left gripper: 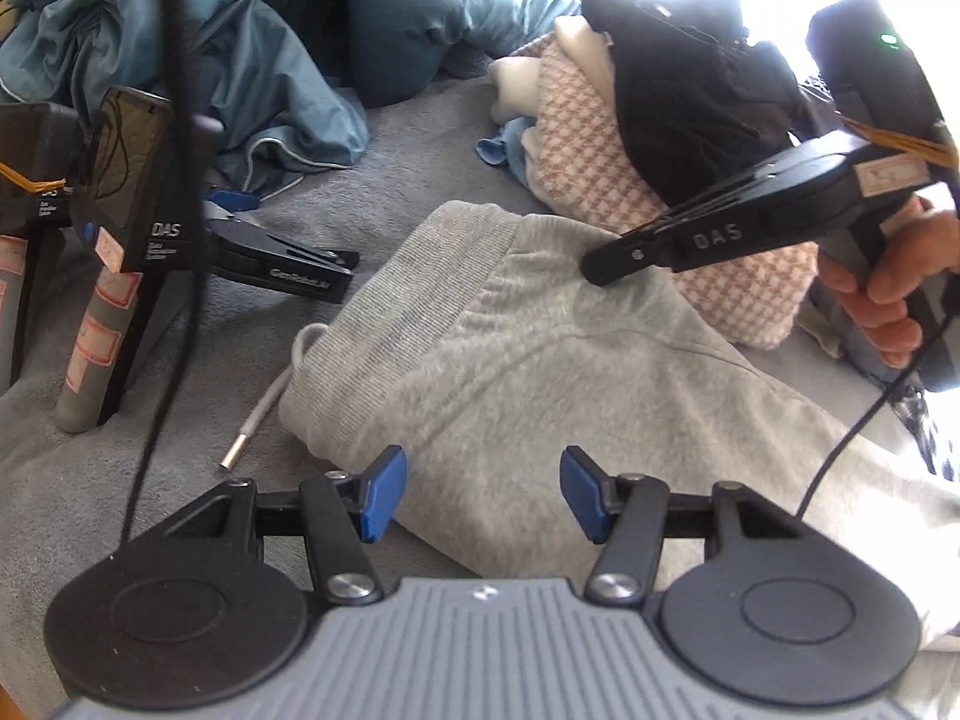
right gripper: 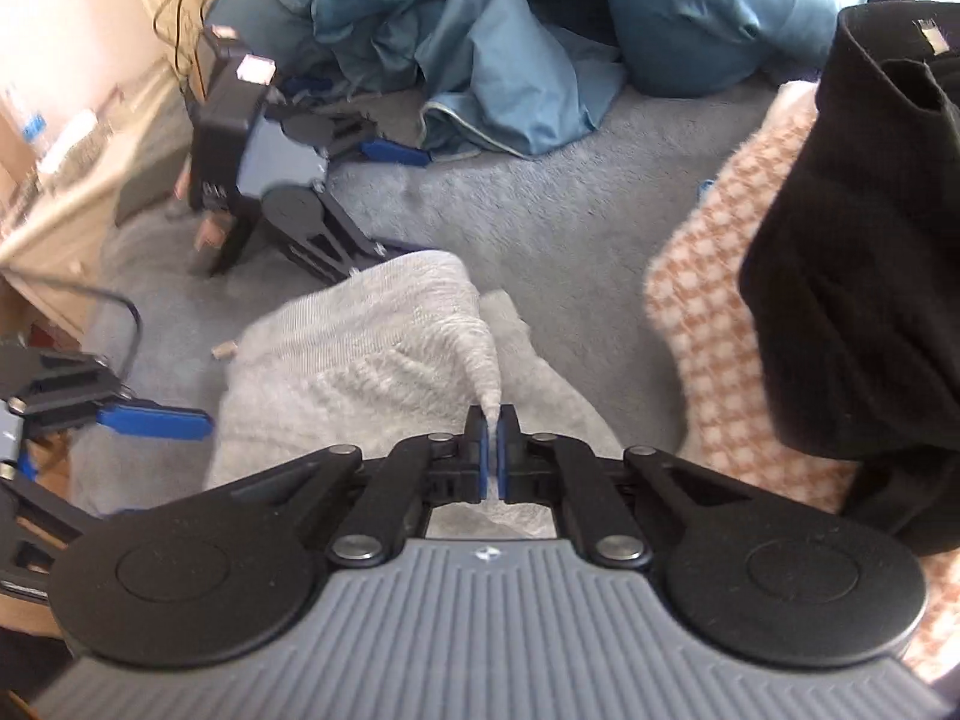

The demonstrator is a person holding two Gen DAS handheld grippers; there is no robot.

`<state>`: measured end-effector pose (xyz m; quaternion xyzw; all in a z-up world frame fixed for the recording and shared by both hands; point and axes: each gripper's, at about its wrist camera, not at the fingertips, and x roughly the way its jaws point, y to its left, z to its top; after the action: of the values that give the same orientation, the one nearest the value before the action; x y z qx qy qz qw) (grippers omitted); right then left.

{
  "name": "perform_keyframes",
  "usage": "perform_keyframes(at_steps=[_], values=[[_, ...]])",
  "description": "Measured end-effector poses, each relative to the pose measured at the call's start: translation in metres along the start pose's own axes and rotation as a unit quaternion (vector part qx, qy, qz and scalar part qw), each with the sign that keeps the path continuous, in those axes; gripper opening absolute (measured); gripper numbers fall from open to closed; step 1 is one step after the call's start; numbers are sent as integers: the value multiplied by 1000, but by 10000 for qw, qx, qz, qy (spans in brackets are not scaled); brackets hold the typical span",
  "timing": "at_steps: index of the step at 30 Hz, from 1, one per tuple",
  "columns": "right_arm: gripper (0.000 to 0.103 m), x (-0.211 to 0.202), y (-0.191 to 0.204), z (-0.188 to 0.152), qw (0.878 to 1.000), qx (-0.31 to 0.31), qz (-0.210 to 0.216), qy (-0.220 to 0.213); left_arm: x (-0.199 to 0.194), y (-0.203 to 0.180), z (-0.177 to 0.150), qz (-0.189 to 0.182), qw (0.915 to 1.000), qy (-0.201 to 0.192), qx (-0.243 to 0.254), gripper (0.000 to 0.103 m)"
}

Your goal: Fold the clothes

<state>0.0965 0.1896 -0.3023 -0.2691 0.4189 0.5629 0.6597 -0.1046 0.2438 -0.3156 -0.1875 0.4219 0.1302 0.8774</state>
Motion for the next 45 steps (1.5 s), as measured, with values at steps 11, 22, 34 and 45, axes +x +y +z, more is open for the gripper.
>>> perform_keyframes(at_steps=[11, 22, 34, 45], values=[[1, 10, -12, 4, 9986, -293, -344, 287, -6, -13, -6, -320, 9993, -93, -147, 57], [4, 59, -16, 6, 9953, -523, -539, 613, 20, -18, 8, -32, 9995, -189, -267, 57], [26, -61, -53, -85, 9895, 1061, -956, 216, 38, -21, 8, 206, 9996, 187, 30, 58], [26, -45, -63, -151, 9884, 750, -1167, 612, 50, -31, 6, 462, 9968, 470, 463, 58]])
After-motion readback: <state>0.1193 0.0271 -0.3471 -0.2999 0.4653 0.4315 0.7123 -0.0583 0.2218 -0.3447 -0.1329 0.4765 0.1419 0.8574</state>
